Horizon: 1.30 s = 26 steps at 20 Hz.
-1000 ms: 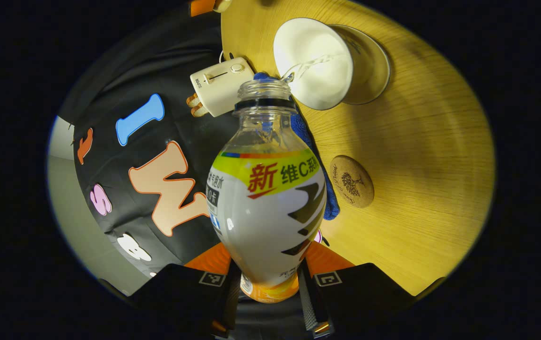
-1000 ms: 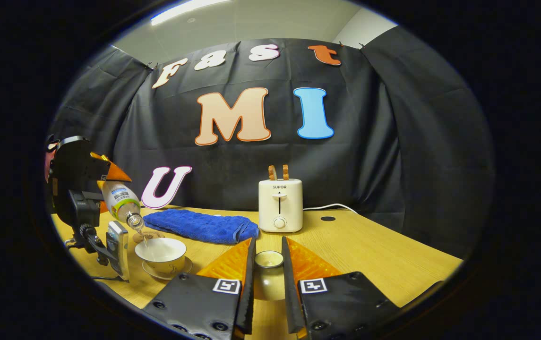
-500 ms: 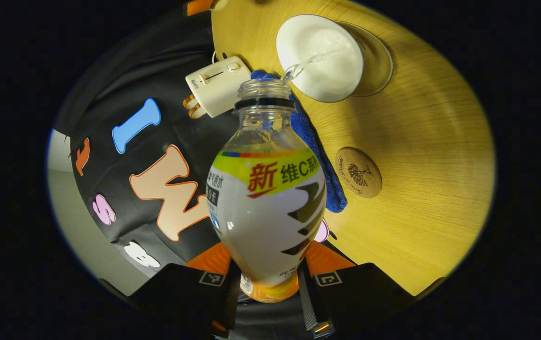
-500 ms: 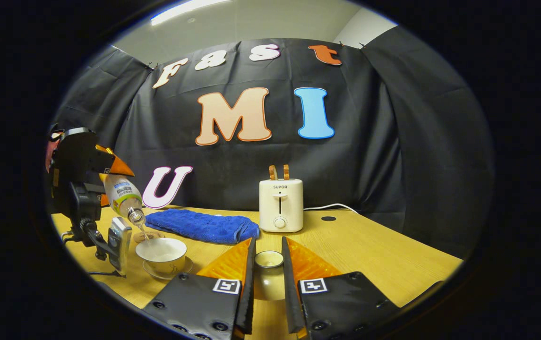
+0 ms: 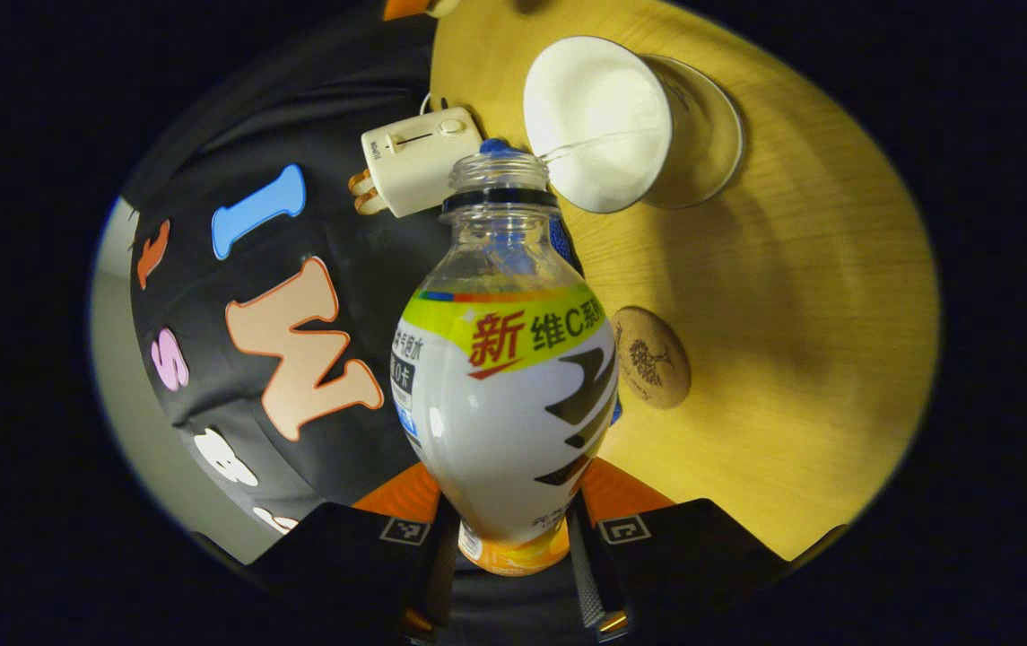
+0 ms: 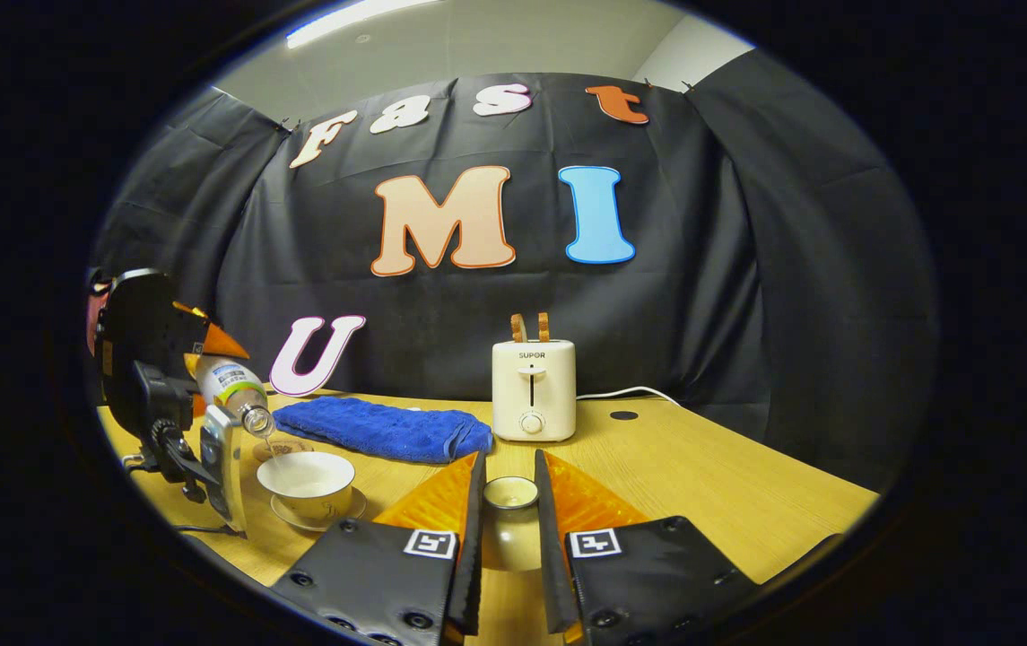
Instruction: Open the teacup lid with one hand, grasp the water bottle and pour water into the teacup with the other hand; after pouring, place the water bottle on the coaster and then close the teacup lid.
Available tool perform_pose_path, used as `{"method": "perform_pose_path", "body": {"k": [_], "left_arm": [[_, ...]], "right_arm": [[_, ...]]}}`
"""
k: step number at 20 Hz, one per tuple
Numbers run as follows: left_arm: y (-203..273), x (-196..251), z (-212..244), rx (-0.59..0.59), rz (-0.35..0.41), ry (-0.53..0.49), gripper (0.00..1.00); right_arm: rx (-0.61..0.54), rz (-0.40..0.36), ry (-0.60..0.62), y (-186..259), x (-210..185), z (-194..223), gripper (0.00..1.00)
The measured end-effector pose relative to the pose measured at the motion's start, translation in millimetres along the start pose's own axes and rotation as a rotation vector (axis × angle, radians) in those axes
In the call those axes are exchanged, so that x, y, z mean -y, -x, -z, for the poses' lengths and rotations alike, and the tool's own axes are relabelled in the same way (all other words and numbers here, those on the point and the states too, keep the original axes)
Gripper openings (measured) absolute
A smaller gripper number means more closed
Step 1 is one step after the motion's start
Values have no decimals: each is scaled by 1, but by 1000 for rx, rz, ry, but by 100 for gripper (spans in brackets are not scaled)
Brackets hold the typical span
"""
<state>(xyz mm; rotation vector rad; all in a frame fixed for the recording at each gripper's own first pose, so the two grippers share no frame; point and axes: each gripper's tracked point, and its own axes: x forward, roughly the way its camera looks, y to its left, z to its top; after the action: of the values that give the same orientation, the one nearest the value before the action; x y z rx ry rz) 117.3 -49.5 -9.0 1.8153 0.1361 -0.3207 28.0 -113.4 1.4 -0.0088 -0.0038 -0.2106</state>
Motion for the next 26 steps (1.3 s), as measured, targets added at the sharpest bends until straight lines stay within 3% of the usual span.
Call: {"method": "perform_pose_path", "body": {"k": [2,5,7,16,19,26], "left_arm": [[2,12,-5,40,25,141,53],[6,43,-21,104,131,425,53],[10,45,-29,138,144,575,52],[8,-22,-21,290,-6,1169,52],[-4,-35,-31,361,-12,1382,52],[-34,-49,-26,453,-57,1616,51]], "right_arm": [[0,0,0,0,0,0,31],[-1,0,0,0,0,1,31],[-1,0,0,0,1,1,31],[-2,-2,1,1,1,0,31],[-2,-2,1,2,1,0,31],[-3,-2,2,2,1,-1,31]]}}
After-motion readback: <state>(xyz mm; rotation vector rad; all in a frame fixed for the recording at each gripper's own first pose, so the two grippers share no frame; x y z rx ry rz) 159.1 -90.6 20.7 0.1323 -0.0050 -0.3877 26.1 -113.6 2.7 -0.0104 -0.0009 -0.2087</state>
